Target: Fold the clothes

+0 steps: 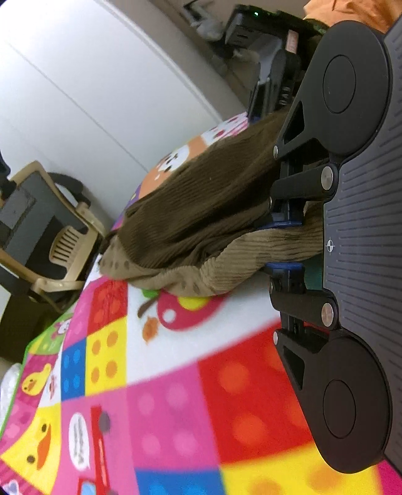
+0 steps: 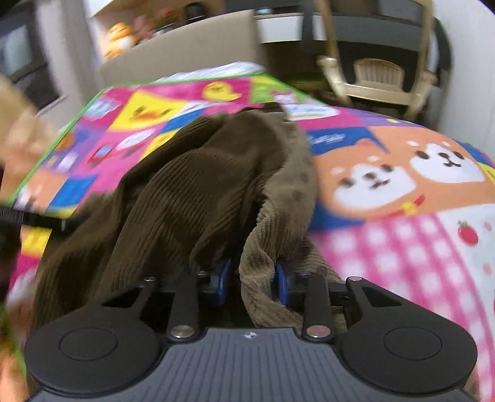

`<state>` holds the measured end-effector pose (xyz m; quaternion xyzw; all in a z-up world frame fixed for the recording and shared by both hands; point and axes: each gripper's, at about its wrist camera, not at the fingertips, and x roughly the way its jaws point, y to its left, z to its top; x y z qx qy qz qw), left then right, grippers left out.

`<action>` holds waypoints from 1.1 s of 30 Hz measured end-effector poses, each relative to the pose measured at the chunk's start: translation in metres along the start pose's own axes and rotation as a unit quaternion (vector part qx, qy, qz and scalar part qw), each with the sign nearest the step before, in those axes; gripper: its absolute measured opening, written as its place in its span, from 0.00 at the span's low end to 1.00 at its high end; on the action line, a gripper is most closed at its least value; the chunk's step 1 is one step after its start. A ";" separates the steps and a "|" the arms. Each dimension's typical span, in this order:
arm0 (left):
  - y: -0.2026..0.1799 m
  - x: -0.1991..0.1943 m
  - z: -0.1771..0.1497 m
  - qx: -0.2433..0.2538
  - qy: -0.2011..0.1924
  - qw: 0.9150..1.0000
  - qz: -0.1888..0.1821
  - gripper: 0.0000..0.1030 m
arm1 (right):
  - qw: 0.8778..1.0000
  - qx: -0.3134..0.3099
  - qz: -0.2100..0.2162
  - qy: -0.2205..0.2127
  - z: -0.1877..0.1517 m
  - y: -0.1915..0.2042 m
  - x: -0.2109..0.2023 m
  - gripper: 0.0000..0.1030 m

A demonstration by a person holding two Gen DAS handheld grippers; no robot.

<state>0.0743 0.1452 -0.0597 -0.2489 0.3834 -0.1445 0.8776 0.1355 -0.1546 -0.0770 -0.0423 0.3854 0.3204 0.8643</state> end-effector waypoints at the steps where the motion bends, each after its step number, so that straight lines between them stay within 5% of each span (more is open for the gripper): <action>1: 0.001 -0.012 -0.007 0.003 0.000 1.000 -0.002 0.21 | 1.000 -0.002 0.009 0.007 -0.006 0.005 -0.006 0.30; 3: 0.001 -0.032 -0.017 0.011 -0.002 1.000 -0.002 0.21 | 0.999 -0.001 0.030 0.020 -0.016 0.010 -0.021 0.30; 6: -0.005 -0.057 -0.024 0.023 -0.014 1.000 -0.007 0.25 | 0.999 -0.025 0.005 0.020 -0.019 0.016 -0.041 0.30; 9: -0.020 -0.075 -0.019 0.036 -0.038 0.998 -0.031 0.61 | 1.000 -0.013 0.002 -0.027 -0.008 0.015 -0.079 0.35; 11: -0.034 -0.077 -0.016 0.049 -0.041 0.996 -0.058 0.79 | 0.998 -0.003 0.020 -0.059 -0.002 0.018 -0.104 0.55; 12: -0.043 -0.074 -0.016 0.057 -0.037 0.995 -0.075 0.80 | 0.997 0.001 0.035 -0.072 -0.001 0.020 -0.115 0.65; 16: -0.069 -0.034 -0.023 0.090 0.023 0.992 -0.083 0.83 | 0.996 0.004 0.065 -0.059 -0.009 0.028 -0.119 0.67; 18: -0.075 -0.010 -0.031 0.101 0.058 0.991 -0.063 0.75 | 0.997 0.003 0.057 -0.054 -0.015 0.028 -0.116 0.67; 20: -0.073 0.004 -0.033 0.109 0.062 0.992 -0.025 0.17 | 0.997 0.010 0.048 -0.056 -0.018 0.024 -0.113 0.67; 21: -0.068 0.001 -0.027 0.102 0.050 0.993 -0.016 0.11 | 0.997 0.014 0.043 -0.060 -0.018 0.023 -0.111 0.67; 25: -0.046 -0.030 0.006 0.092 -0.041 0.994 0.037 0.03 | 0.997 0.002 0.038 -0.073 -0.018 0.030 -0.108 0.73; 28: -0.027 -0.065 0.037 0.109 -0.137 0.977 0.124 0.02 | 0.995 -0.015 0.069 -0.065 -0.012 0.048 -0.088 0.77; 31: -0.005 -0.089 0.065 0.085 -0.191 0.960 0.186 0.02 | 0.995 -0.047 0.088 -0.005 -0.011 0.066 -0.051 0.76; 33: -0.001 -0.097 0.066 0.073 -0.178 0.970 0.149 0.04 | 0.994 -0.080 0.070 0.036 -0.014 0.071 -0.033 0.69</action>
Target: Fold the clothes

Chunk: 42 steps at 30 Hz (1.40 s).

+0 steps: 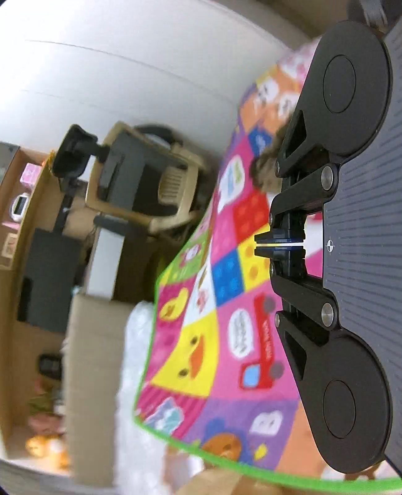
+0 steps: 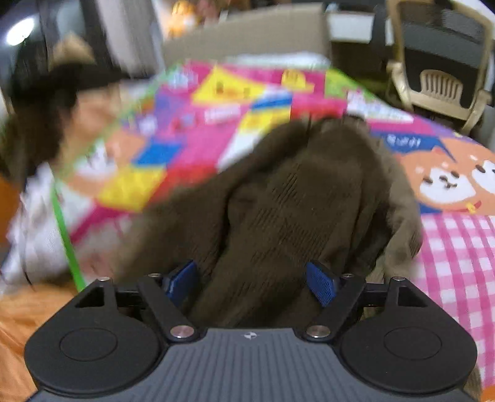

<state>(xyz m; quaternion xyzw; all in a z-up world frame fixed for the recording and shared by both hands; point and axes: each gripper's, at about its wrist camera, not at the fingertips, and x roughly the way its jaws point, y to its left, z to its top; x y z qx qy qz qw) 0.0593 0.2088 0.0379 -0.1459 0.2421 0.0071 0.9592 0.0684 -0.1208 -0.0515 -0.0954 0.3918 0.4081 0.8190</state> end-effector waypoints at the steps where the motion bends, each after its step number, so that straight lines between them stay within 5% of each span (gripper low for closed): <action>1: -0.001 -0.004 -0.002 -0.004 0.009 1.000 -0.026 0.10 | 1.000 -0.013 -0.002 0.009 0.000 -0.001 0.000 0.57; 2: -0.003 -0.007 -0.004 -0.007 0.018 0.998 -0.053 0.27 | 1.000 -0.019 -0.001 0.012 0.001 -0.004 -0.005 0.49; 4: -0.016 -0.004 -0.019 -0.007 0.054 0.993 -0.108 0.56 | 1.000 -0.014 -0.011 0.008 0.007 -0.016 -0.024 0.09; 7: -0.042 0.016 -0.044 -0.008 0.121 0.976 -0.181 0.74 | 0.993 -0.044 -0.105 -0.029 0.015 -0.027 -0.054 0.02; 9: -0.060 0.026 -0.063 -0.010 0.167 0.962 -0.218 0.85 | 0.974 -0.083 -0.199 -0.061 0.021 -0.037 -0.069 0.01; 11: -0.080 0.037 -0.082 0.000 0.209 0.950 -0.232 0.89 | 0.951 -0.095 -0.281 -0.090 0.031 -0.055 -0.078 0.01; 14: -0.100 0.058 -0.102 0.022 0.242 0.947 -0.212 0.89 | 0.923 -0.066 -0.360 -0.121 0.051 -0.094 -0.088 0.01; 16: -0.107 0.064 -0.109 0.031 0.247 0.948 -0.200 0.85 | 0.949 0.014 -0.289 -0.127 0.060 -0.114 -0.096 0.05; 17: -0.105 0.066 -0.108 0.037 0.242 0.950 -0.196 0.74 | 0.962 0.045 -0.237 -0.131 0.061 -0.117 -0.097 0.09; 18: -0.104 0.068 -0.107 0.043 0.236 0.951 -0.192 0.62 | 0.971 0.052 -0.193 -0.128 0.059 -0.112 -0.093 0.25; 19: -0.102 0.067 -0.106 0.050 0.231 0.954 -0.186 0.34 | 0.979 0.053 -0.151 -0.124 0.057 -0.106 -0.088 0.49; 20: -0.098 0.065 -0.103 0.051 0.226 0.957 -0.176 0.12 | 0.984 0.042 -0.126 -0.117 0.054 -0.096 -0.080 0.56; 21: -0.095 0.062 -0.100 0.053 0.221 0.960 -0.167 0.08 | 0.988 0.028 -0.105 -0.109 0.050 -0.084 -0.071 0.59; 24: -0.082 0.054 -0.080 0.068 0.175 0.973 -0.133 0.01 | 0.995 -0.018 -0.064 -0.074 0.045 -0.053 -0.040 0.60; 28: -0.053 0.043 -0.040 0.074 0.097 0.991 -0.057 0.00 | 0.994 -0.074 -0.075 -0.013 0.044 -0.036 0.002 0.61; 29: -0.046 0.041 -0.033 0.058 0.093 0.993 -0.051 0.00 | 0.993 -0.084 -0.080 0.001 0.043 -0.034 0.010 0.56; 30: -0.041 0.039 -0.027 0.034 0.097 0.993 -0.064 0.00 | 0.990 -0.105 -0.093 0.010 0.041 -0.031 0.016 0.29; 31: -0.038 0.037 -0.024 0.013 0.104 0.991 -0.086 0.05 | 0.986 -0.128 -0.107 0.019 0.039 -0.028 0.021 0.09; 33: -0.043 0.035 -0.030 0.002 0.123 0.985 -0.122 0.26 | 0.973 -0.180 -0.146 0.017 0.033 -0.022 0.014 0.08; 35: -0.052 0.037 -0.040 -0.005 0.148 0.977 -0.156 0.65 | 0.951 -0.230 -0.206 -0.001 0.039 -0.026 0.005 0.07; 38: -0.071 0.047 -0.062 -0.015 0.196 0.961 -0.192 0.81 | 0.904 -0.270 -0.328 -0.049 0.061 -0.047 -0.008 0.07; 42: -0.089 0.063 -0.086 -0.020 0.249 0.950 -0.188 0.91 | 0.875 -0.207 -0.427 -0.100 0.100 -0.105 -0.018 0.07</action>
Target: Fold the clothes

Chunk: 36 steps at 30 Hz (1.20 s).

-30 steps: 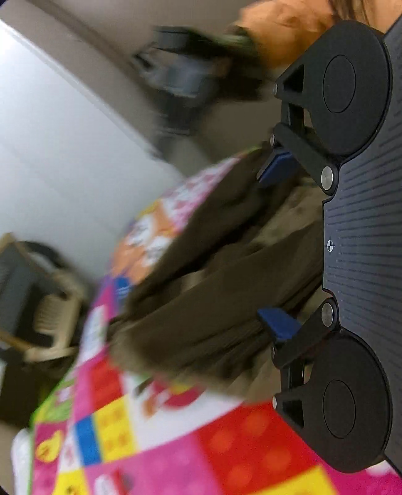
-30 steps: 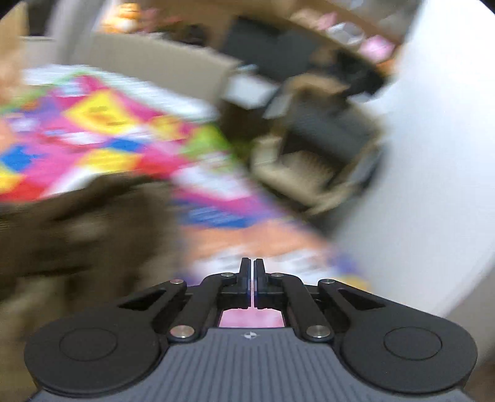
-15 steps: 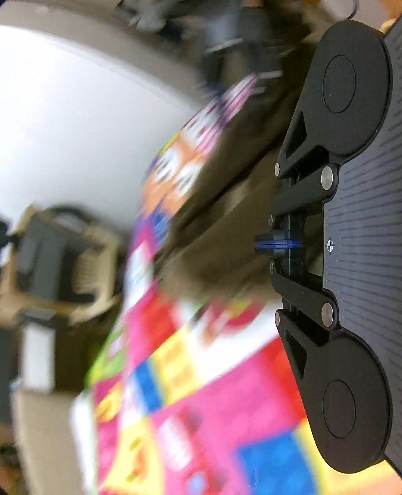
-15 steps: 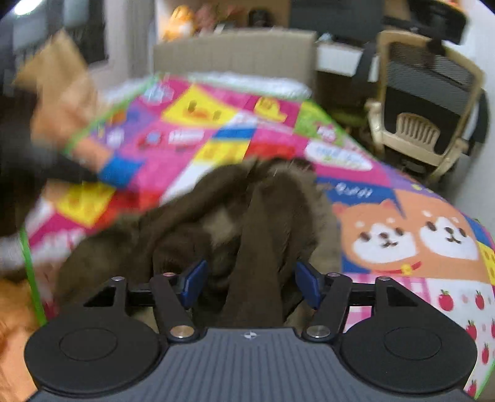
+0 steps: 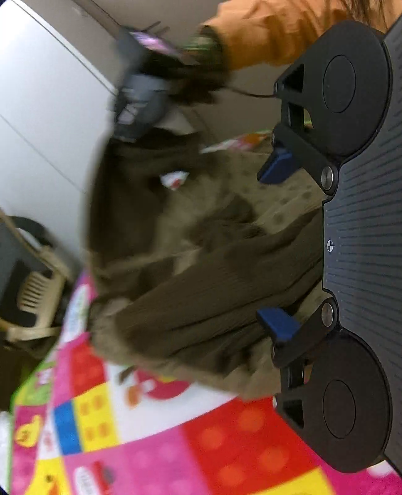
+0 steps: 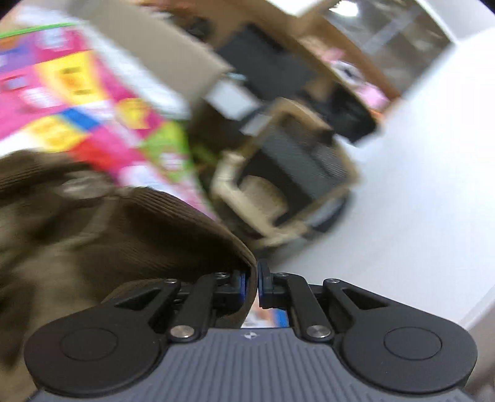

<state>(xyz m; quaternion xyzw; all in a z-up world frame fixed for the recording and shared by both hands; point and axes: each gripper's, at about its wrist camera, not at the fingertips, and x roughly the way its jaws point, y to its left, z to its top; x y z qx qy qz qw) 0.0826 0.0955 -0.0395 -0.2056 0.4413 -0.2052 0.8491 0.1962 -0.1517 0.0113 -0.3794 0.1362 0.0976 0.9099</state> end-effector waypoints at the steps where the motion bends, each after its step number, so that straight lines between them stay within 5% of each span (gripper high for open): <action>1: -0.001 0.007 -0.002 -0.001 0.008 1.000 0.007 0.91 | 1.000 0.017 -0.014 0.004 0.000 -0.009 0.012 0.06; 8: -0.015 0.048 -0.003 0.046 0.024 0.996 0.070 0.87 | 0.991 0.111 0.031 0.061 -0.029 -0.010 0.077 0.07; 9: -0.018 0.048 -0.003 0.065 0.018 0.994 0.080 0.77 | 0.991 0.114 0.038 0.065 -0.033 -0.007 0.081 0.07; 10: -0.021 0.049 -0.004 0.083 0.013 0.992 0.089 0.48 | 0.990 0.116 0.042 0.067 -0.037 -0.003 0.081 0.07; 14: -0.015 0.036 0.000 0.100 -0.001 0.990 0.097 0.15 | 0.987 0.134 0.055 0.067 -0.053 -0.004 0.074 0.07; 18: -0.005 -0.003 0.018 0.101 -0.063 0.986 0.120 0.14 | 0.981 0.168 0.077 0.062 -0.062 -0.020 0.070 0.07; 24: 0.058 -0.061 0.069 0.047 -0.171 0.959 0.221 0.13 | 0.972 0.212 0.095 0.042 -0.048 -0.033 0.067 0.07; 31: 0.112 -0.071 0.103 0.012 -0.220 0.940 0.260 0.14 | 0.986 0.144 0.084 -0.013 -0.004 -0.010 0.056 0.00; 33: 0.131 -0.067 0.110 -0.006 -0.230 0.936 0.267 0.14 | 0.993 0.117 0.033 0.006 -0.008 -0.006 0.080 0.00; 36: 0.157 -0.067 0.114 -0.026 -0.237 0.932 0.272 0.15 | 0.984 0.162 0.035 0.059 -0.028 -0.018 0.115 0.00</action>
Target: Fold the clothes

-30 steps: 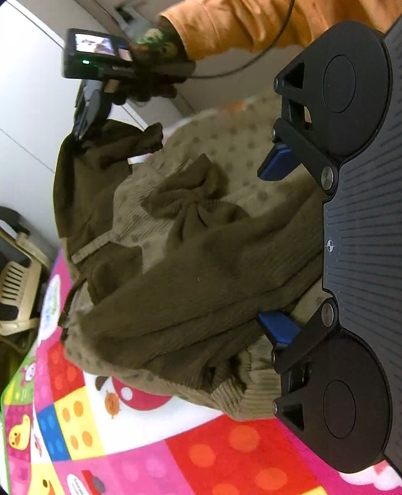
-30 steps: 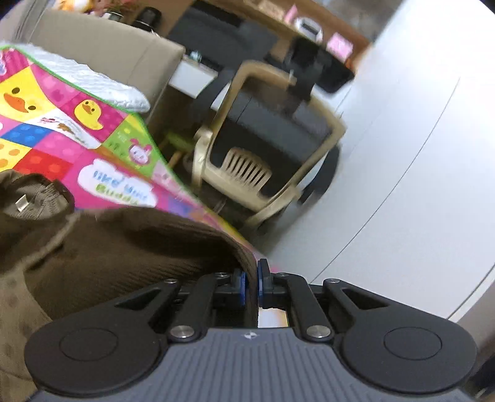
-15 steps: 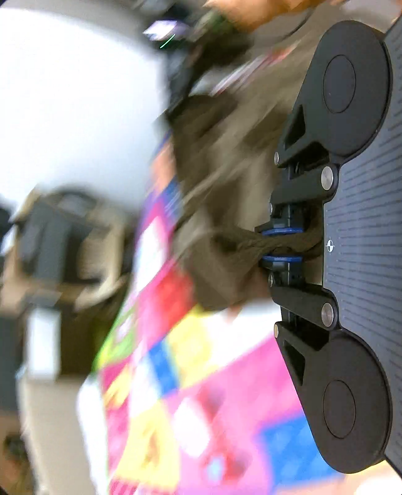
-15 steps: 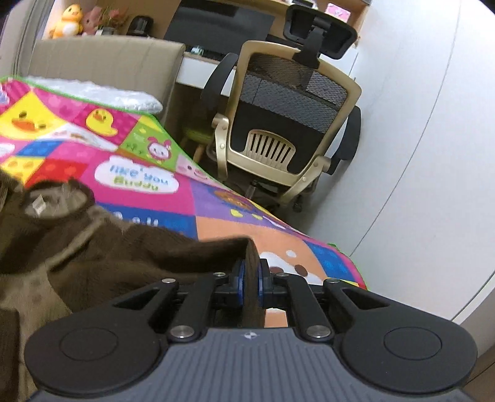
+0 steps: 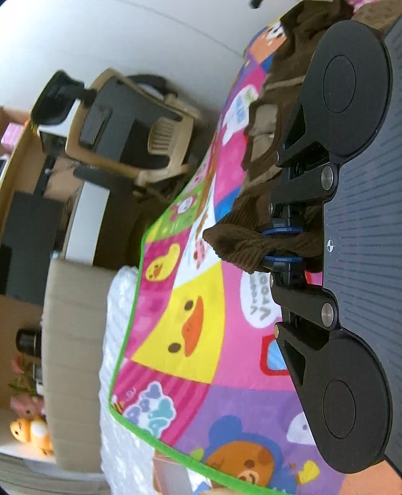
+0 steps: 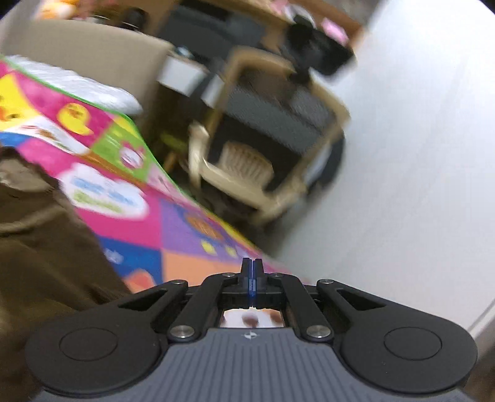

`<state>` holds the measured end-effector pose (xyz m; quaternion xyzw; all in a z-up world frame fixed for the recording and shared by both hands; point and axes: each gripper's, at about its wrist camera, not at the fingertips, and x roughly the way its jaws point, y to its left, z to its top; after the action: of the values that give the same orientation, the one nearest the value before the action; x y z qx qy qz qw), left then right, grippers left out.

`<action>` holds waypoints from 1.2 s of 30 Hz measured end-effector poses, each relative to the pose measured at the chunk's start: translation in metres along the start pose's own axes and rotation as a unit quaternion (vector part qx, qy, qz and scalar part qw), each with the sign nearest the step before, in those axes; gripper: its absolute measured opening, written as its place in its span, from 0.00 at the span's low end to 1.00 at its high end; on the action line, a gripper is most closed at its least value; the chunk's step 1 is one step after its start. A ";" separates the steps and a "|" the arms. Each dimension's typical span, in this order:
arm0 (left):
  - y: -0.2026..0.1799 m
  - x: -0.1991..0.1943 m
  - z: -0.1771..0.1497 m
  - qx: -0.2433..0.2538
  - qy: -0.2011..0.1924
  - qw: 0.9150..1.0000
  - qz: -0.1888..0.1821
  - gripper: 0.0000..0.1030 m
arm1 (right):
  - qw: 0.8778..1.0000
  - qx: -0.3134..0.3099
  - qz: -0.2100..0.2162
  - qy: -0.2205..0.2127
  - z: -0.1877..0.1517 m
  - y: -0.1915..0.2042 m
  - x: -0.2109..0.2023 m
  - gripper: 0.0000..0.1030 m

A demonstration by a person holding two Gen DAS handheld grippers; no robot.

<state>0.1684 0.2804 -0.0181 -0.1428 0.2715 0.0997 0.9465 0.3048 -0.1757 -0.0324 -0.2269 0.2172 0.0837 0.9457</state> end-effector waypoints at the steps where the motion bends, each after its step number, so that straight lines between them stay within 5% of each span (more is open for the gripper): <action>1: 0.005 0.006 0.000 -0.010 0.006 1.000 0.000 0.17 | 1.000 0.018 0.001 0.018 -0.004 -0.007 0.011 0.00; 3: 0.017 0.017 -0.001 -0.030 0.025 0.999 0.003 0.18 | 0.994 0.079 0.062 0.045 -0.011 -0.017 0.010 0.03; 5: 0.030 0.025 -0.005 -0.058 0.045 0.997 0.003 0.19 | 0.982 0.129 0.118 0.064 -0.017 -0.024 0.005 0.17; 7: 0.044 0.024 -0.010 -0.097 0.059 0.993 -0.008 0.21 | 0.971 0.167 0.158 0.071 -0.027 -0.022 -0.013 0.59; 9: 0.055 0.011 -0.013 -0.126 0.054 0.991 -0.005 0.38 | 0.964 0.182 0.180 0.067 -0.036 -0.016 -0.029 0.65; 10: 0.062 -0.001 -0.012 -0.137 0.043 0.990 -0.003 0.52 | 0.964 0.178 0.188 0.066 -0.041 -0.009 -0.039 0.66; 14: 0.083 -0.048 -0.009 -0.160 0.000 0.987 0.002 0.70 | 0.976 0.104 0.189 0.038 -0.054 0.023 -0.079 0.86; 17: 0.066 -0.068 -0.015 -0.118 0.022 0.992 -0.034 0.87 | 0.982 0.024 0.188 0.022 -0.056 0.054 -0.100 0.94; 20: 0.038 -0.071 -0.031 -0.074 0.065 0.993 -0.067 0.91 | 0.985 -0.043 0.163 0.023 -0.050 0.074 -0.098 0.95; 23: 0.016 -0.075 -0.045 -0.042 0.089 0.993 -0.061 0.91 | 0.996 -0.072 0.040 0.018 -0.048 0.061 -0.075 0.95; 26: 0.000 -0.093 -0.057 0.012 0.083 0.995 -0.047 0.92 | 0.994 -0.045 -0.101 0.025 -0.045 0.023 -0.057 0.95; 29: -0.018 -0.115 -0.074 0.084 0.075 0.993 -0.036 0.94 | 0.995 -0.006 -0.095 0.013 -0.042 -0.004 -0.086 0.96; 32: -0.040 -0.131 -0.096 0.149 0.074 0.985 -0.046 0.95 | 0.997 0.001 0.070 0.007 -0.042 0.007 -0.143 1.00; 34: -0.054 -0.141 -0.109 0.180 0.073 0.979 -0.056 0.95 | 0.983 -0.011 0.181 0.014 -0.048 0.032 -0.172 1.00; 36: -0.065 -0.150 -0.120 0.196 0.071 0.976 -0.067 0.95 | 0.957 -0.025 0.288 0.022 -0.054 0.058 -0.201 1.00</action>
<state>0.0024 0.1638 -0.0204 0.0208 0.3417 -0.0297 0.9391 0.0906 -0.1616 -0.0083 -0.1796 0.2919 0.3529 0.8706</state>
